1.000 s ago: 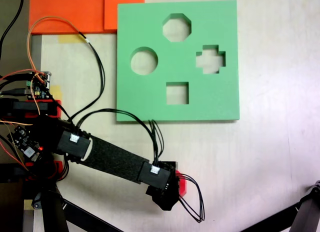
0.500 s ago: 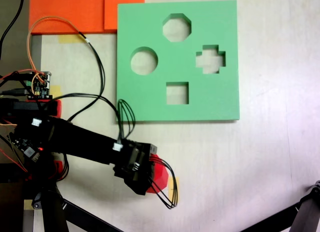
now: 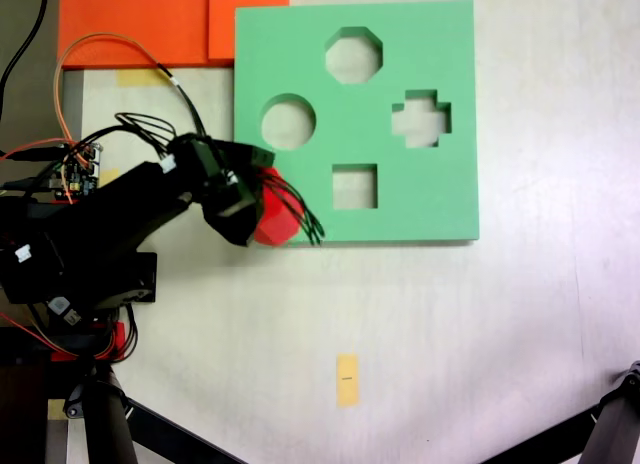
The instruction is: Put the octagonal pillar block into the corresponding hole
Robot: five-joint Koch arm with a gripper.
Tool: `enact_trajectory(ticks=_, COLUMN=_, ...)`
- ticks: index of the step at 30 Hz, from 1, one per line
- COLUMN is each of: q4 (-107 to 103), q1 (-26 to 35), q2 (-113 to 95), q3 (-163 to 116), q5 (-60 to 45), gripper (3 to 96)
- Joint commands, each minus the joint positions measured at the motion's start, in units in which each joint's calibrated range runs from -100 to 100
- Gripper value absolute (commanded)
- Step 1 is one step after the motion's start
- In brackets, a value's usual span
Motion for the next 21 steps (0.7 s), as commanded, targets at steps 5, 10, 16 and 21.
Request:
enact_trajectory(ticks=5, q4=18.94, q1=3.86, q2=12.22, q3=2.25, q5=5.86, gripper=38.9)
enact_trajectory(ticks=10, q4=26.65, q1=5.27, q2=19.9, q3=4.55, q5=7.42, gripper=39.2)
enact_trajectory(ticks=16, q4=29.73, q1=7.52, q2=33.44, q3=14.91, q5=9.28, gripper=39.2)
enact_trajectory(ticks=21, q4=30.02, q1=8.64, q2=44.62, q3=23.49, q5=10.06, gripper=39.2)
